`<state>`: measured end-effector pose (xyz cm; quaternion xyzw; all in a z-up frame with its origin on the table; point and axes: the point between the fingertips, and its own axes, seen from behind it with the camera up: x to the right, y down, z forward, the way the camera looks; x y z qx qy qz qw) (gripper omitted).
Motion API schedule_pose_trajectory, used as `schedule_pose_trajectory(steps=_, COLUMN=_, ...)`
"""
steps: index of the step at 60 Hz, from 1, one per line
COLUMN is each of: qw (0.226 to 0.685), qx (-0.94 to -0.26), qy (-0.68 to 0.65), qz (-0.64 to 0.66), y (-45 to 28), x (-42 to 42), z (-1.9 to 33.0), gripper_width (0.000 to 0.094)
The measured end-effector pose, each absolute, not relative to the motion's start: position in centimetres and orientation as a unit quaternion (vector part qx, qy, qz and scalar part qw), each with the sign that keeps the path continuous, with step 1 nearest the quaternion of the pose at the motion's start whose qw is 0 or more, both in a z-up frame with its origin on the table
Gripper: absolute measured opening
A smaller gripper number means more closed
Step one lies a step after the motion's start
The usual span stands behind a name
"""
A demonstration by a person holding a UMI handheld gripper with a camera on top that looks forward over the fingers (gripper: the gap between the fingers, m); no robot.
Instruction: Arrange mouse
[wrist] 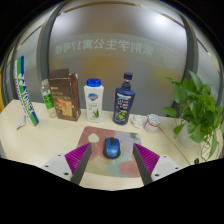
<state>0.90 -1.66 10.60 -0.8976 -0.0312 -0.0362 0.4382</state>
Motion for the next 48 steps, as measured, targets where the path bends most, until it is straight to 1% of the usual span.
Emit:
schedule_pose_trajectory(steps=9, qw=0.456, qx=-0.889, qy=-0.018, qz=-0.047, y=-8.8, x=0.1, z=15.6, gripper_width=0.0852)
schedule_pose_trajectory(steps=18, qw=0.465, qx=-0.884, qy=-0.003, qz=-0.058, y=-16.4, x=-0.7, z=18.3, gripper_width=0.0851)
schedule_pose_trajectory(steps=26, qw=0.467, qx=-0.882, qy=0.004, qz=-0.063, y=-22.3, x=-1.6, z=19.0, gripper_width=0.0853)
schedule_pose_trajectory(steps=33, qw=0.460, qx=-0.885, qy=0.000, qz=-0.068, y=-25.9, x=-2.0, z=18.6, gripper_width=0.0853)
schedule_pose_trajectory(steps=39, qw=0.459, qx=-0.886, qy=-0.003, qz=-0.068, y=-27.6, x=-2.5, z=18.6, gripper_width=0.0853)
schedule_pose_trajectory(steps=48, qw=0.470, qx=-0.880, qy=-0.011, qz=-0.072, y=-28.3, x=-3.0, z=19.6, gripper_width=0.0852)
